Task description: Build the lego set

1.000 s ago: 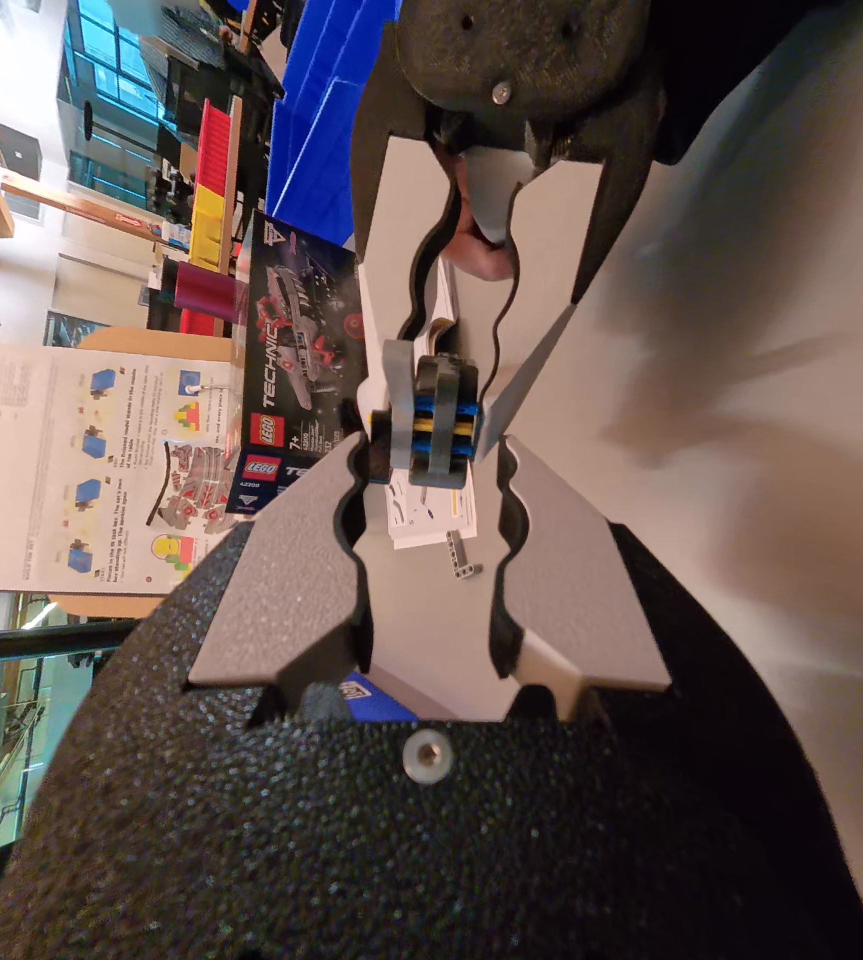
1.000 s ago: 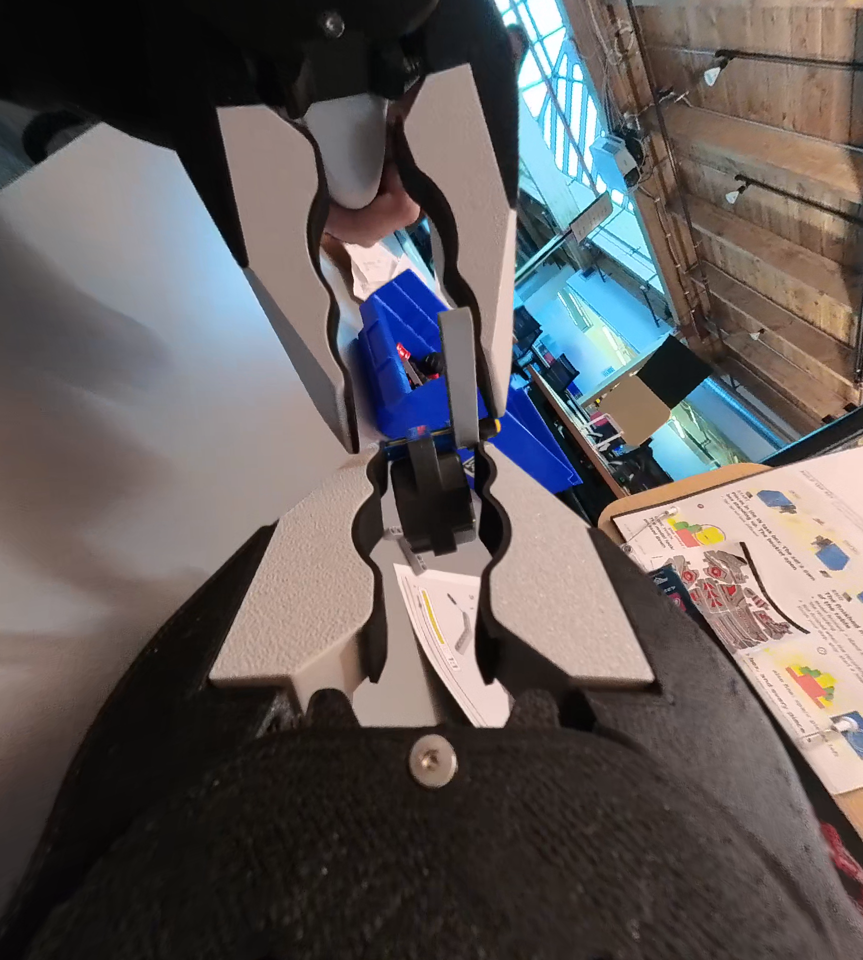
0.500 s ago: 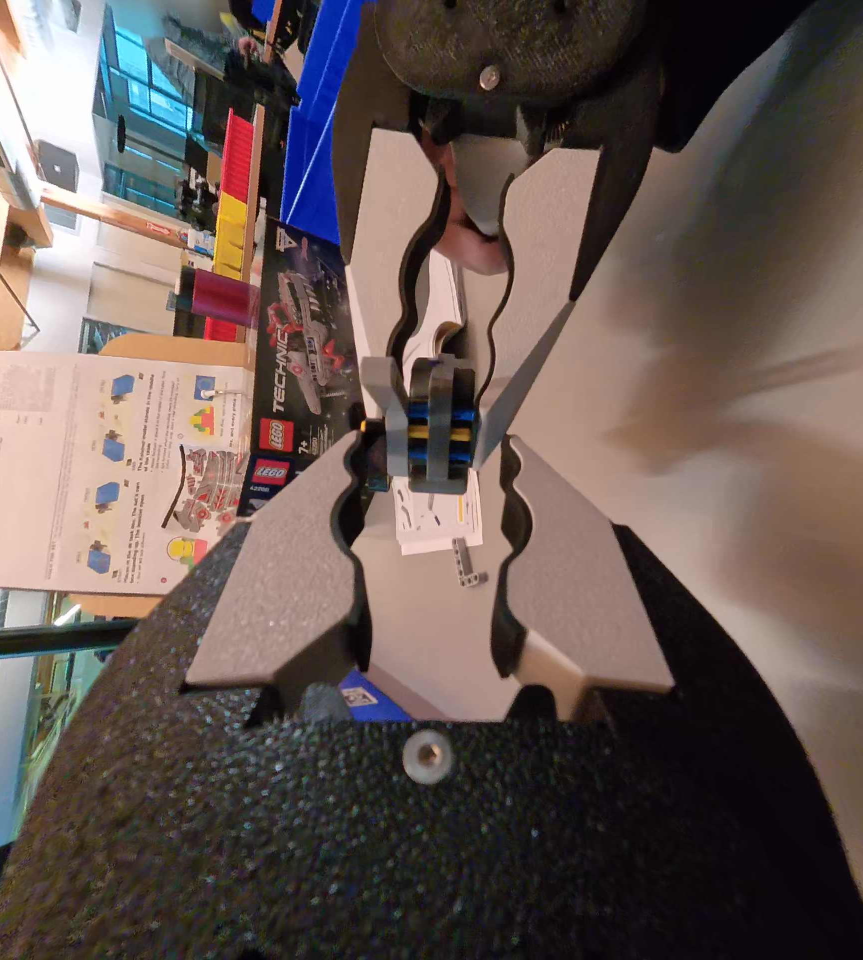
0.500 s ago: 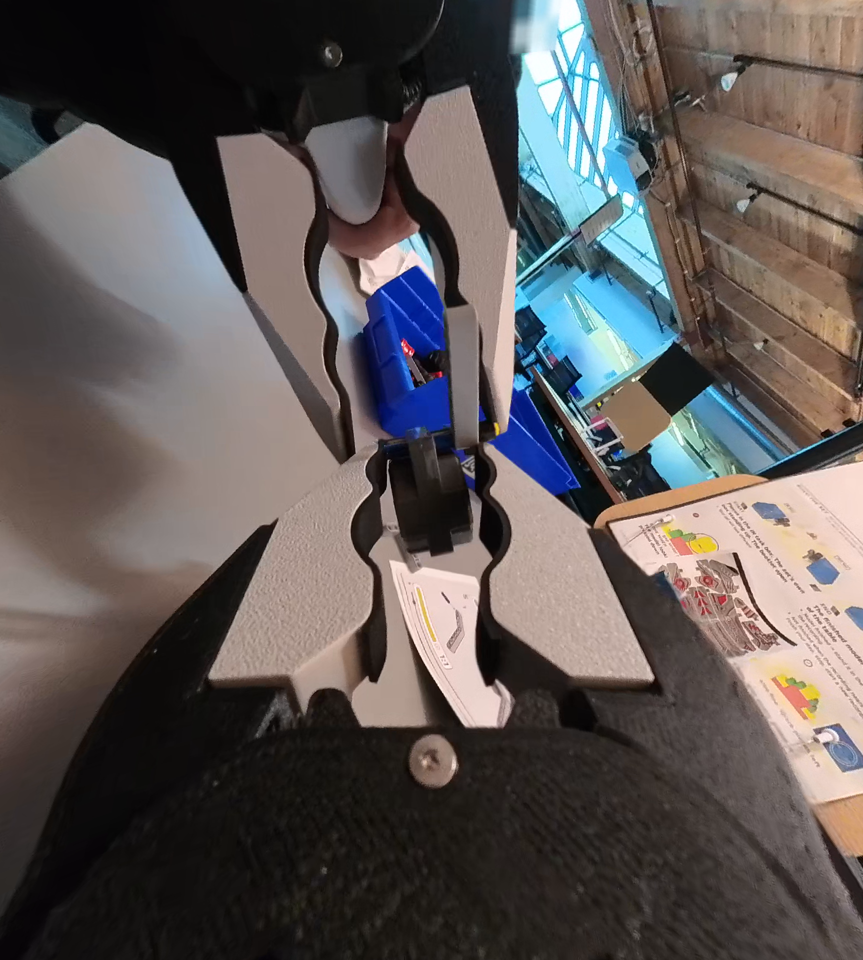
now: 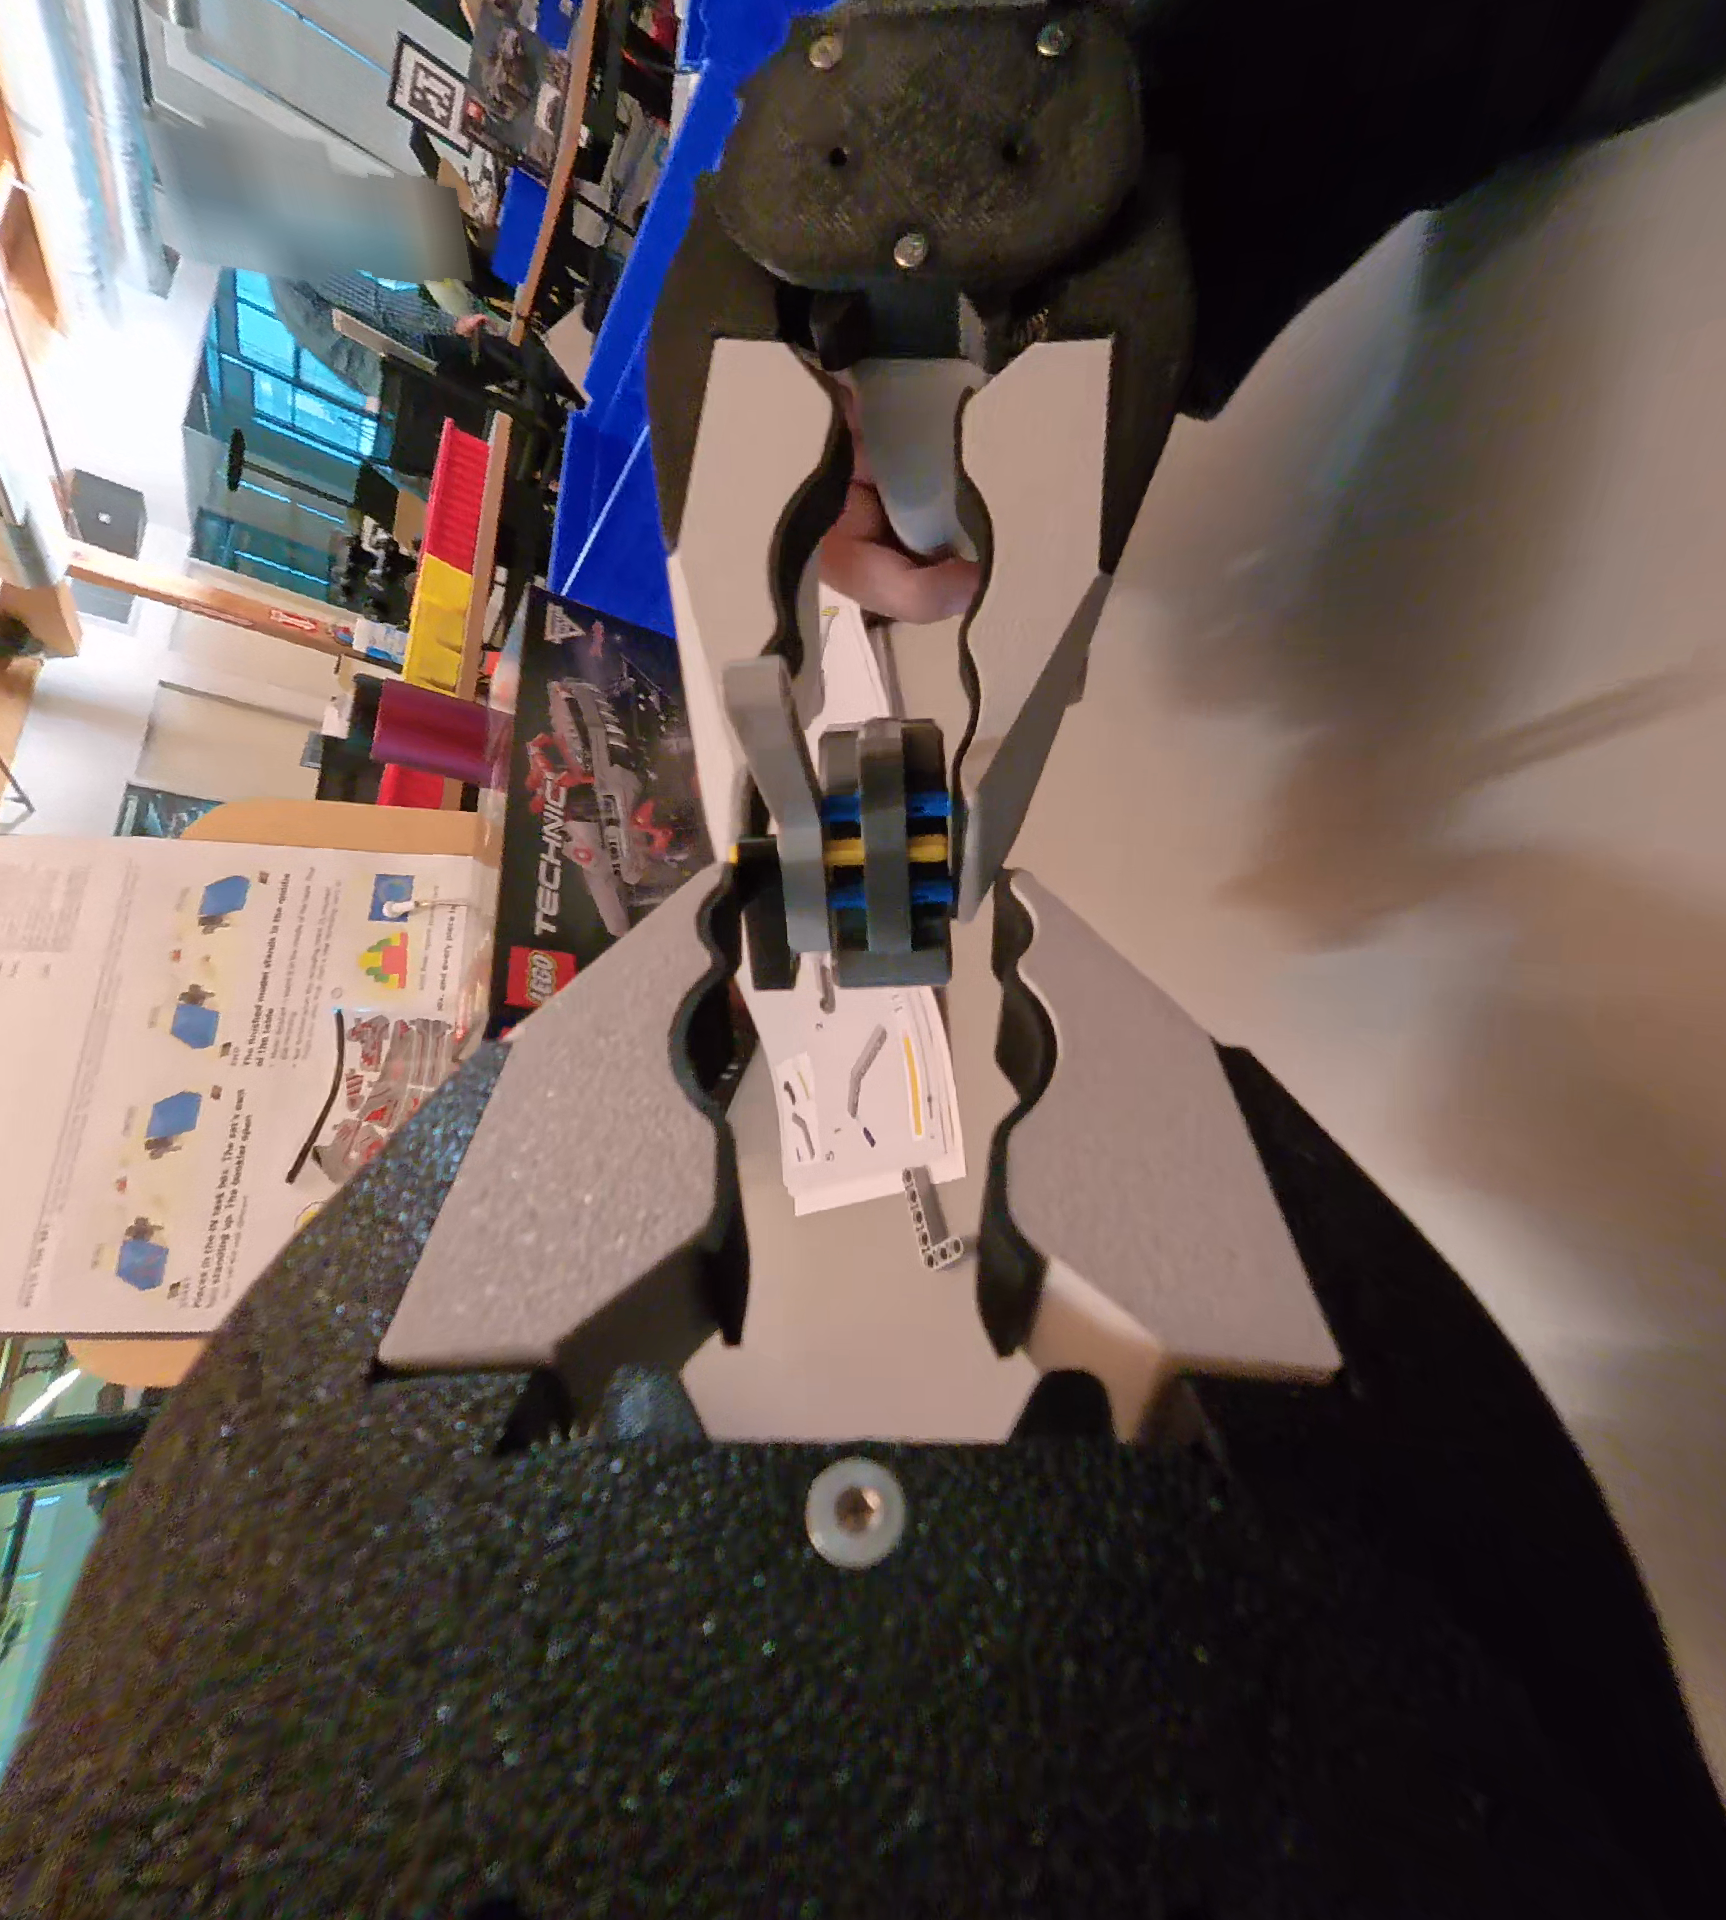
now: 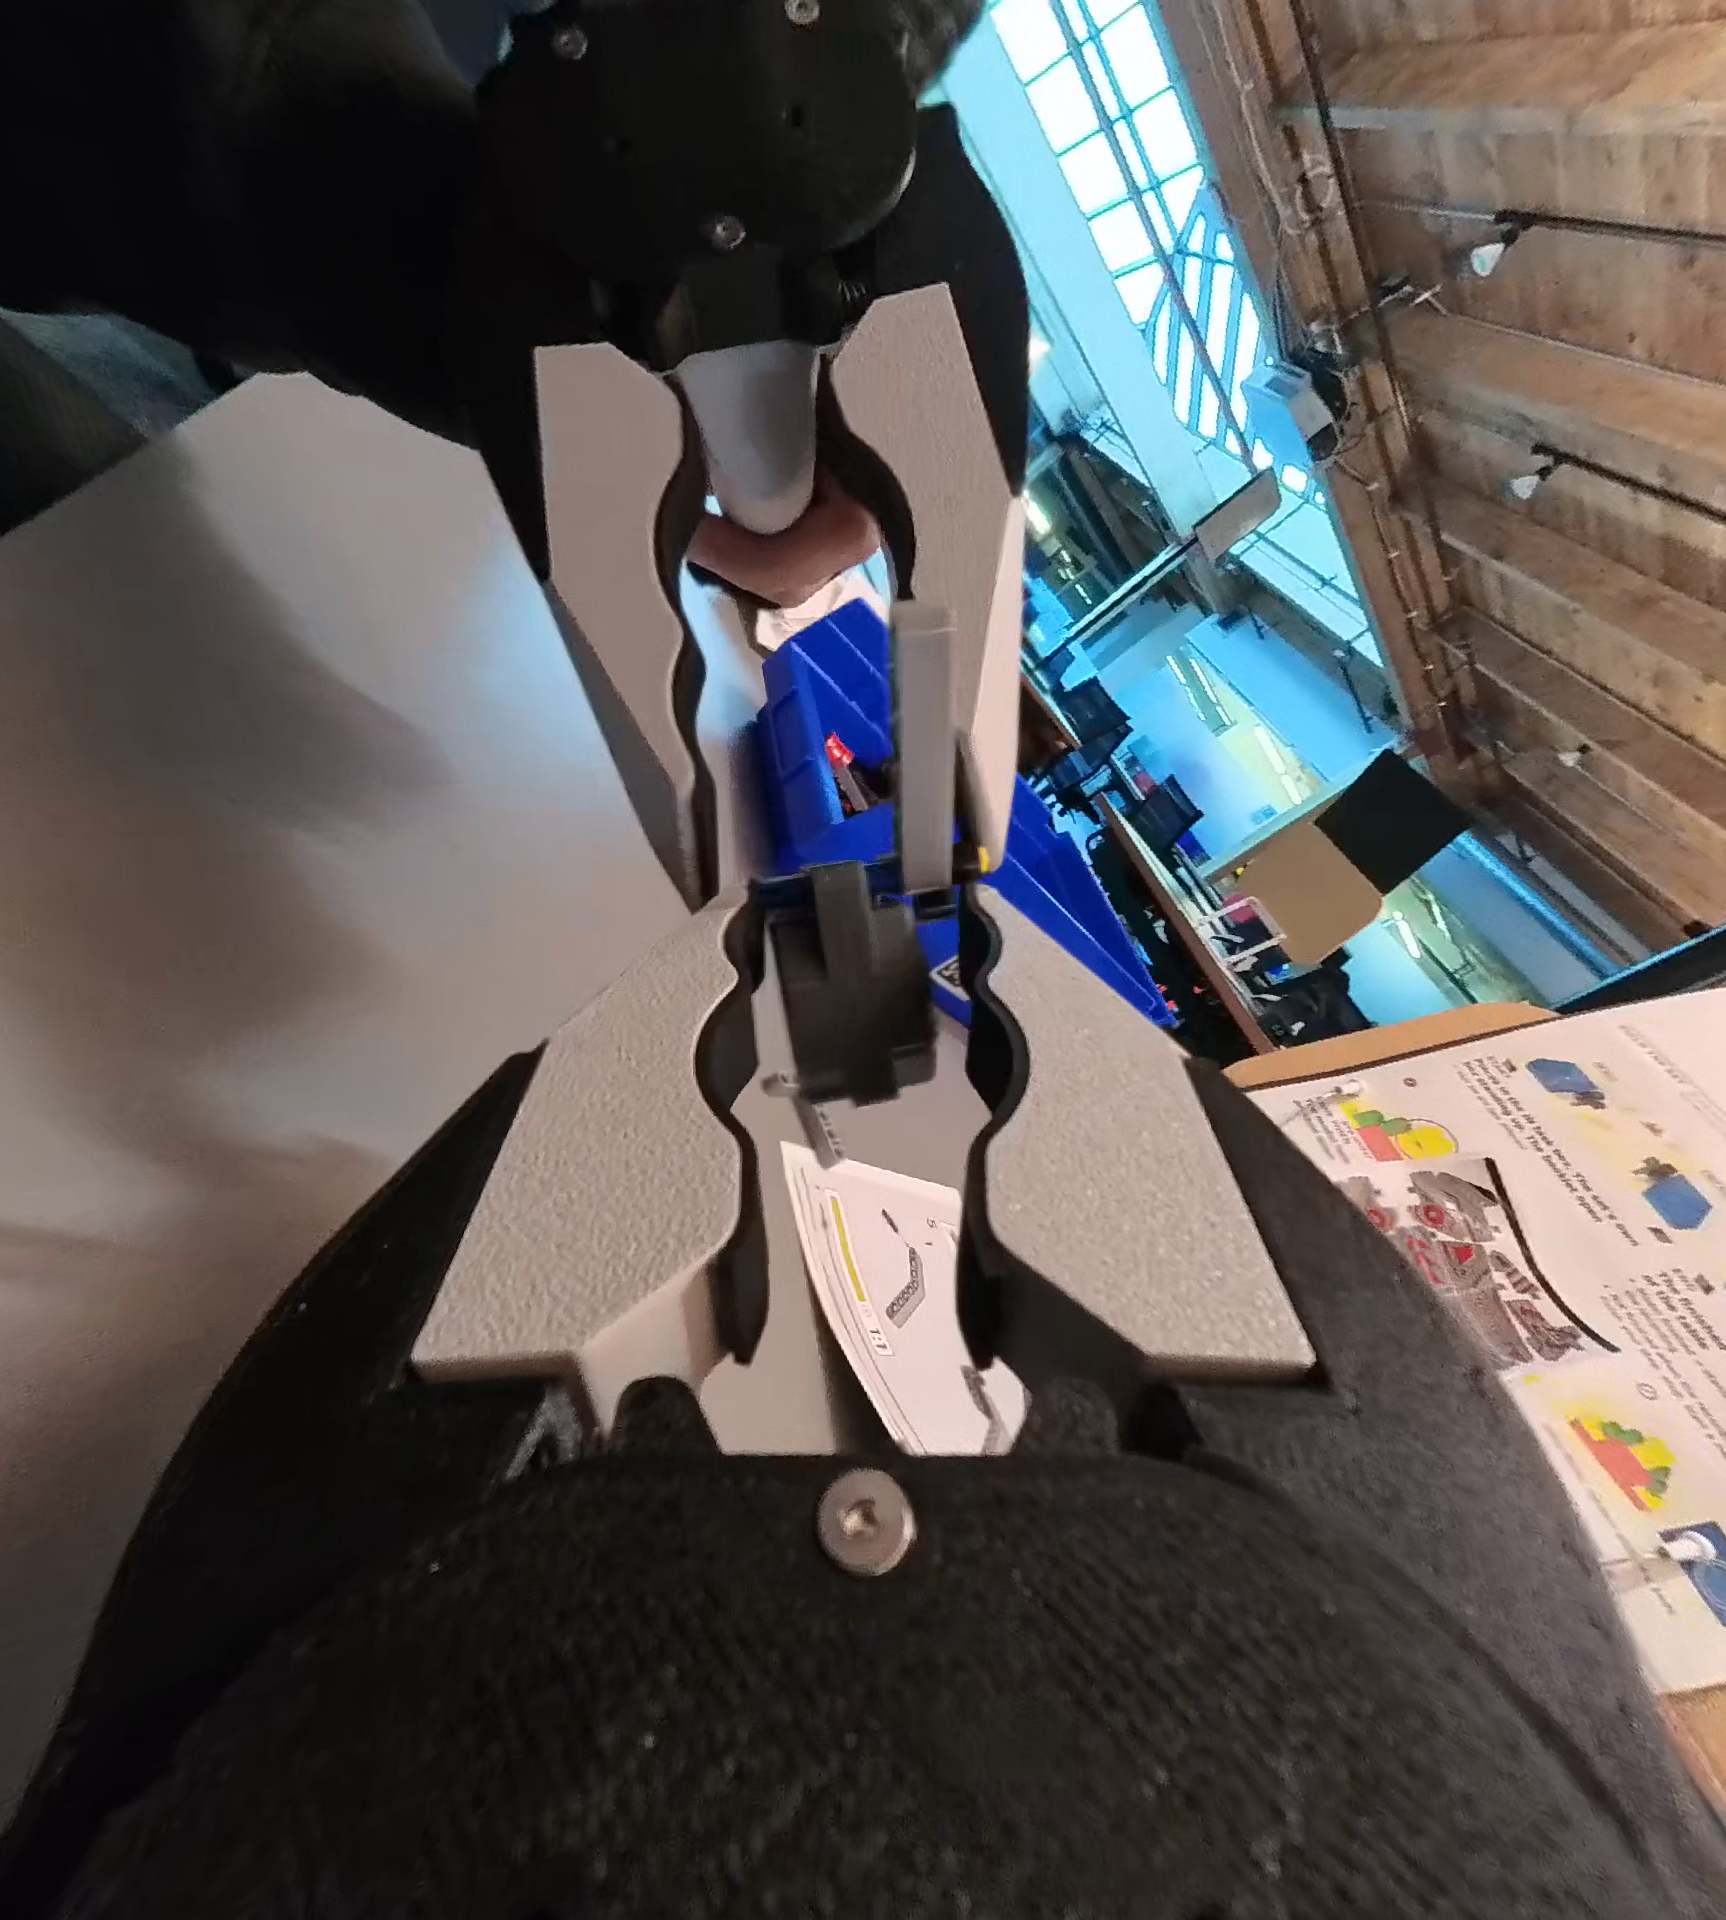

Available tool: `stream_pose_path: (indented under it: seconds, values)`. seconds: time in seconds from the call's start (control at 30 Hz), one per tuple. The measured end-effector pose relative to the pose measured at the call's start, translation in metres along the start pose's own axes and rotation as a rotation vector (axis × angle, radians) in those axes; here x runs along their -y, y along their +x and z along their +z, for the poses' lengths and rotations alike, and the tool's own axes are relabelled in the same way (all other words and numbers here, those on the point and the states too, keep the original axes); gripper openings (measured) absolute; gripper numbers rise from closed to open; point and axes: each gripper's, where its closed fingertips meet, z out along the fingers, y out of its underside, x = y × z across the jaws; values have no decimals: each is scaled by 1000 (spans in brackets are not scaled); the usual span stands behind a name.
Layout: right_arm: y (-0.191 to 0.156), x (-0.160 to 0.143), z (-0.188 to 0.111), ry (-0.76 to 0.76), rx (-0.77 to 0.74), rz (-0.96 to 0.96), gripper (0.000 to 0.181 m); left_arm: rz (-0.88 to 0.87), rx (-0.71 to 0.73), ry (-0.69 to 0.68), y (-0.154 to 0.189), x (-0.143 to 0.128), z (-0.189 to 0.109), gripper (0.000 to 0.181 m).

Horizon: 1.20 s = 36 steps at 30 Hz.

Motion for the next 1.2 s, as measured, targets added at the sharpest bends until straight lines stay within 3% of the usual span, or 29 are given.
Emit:
stream_pose_path:
  seconds: [0.3, 0.67, 1.03, 1.2]
  values:
    - [3, 0, -2, 48, -6, 103, 28, -43, 36, -85, -7, -11, -4, 40]
    - [-2, 3, 1, 86, 17, 205, 28, -167, -22, -82, -1, -7, -5, 44]
    - [-7, -3, -2, 51, 68, 167, 28, -43, -9, -82, 1, -11, 0, 38]
    - [-7, 2, -2, 82, 71, 196, 27, -109, 3, -56, 0, -10, 0, 39]
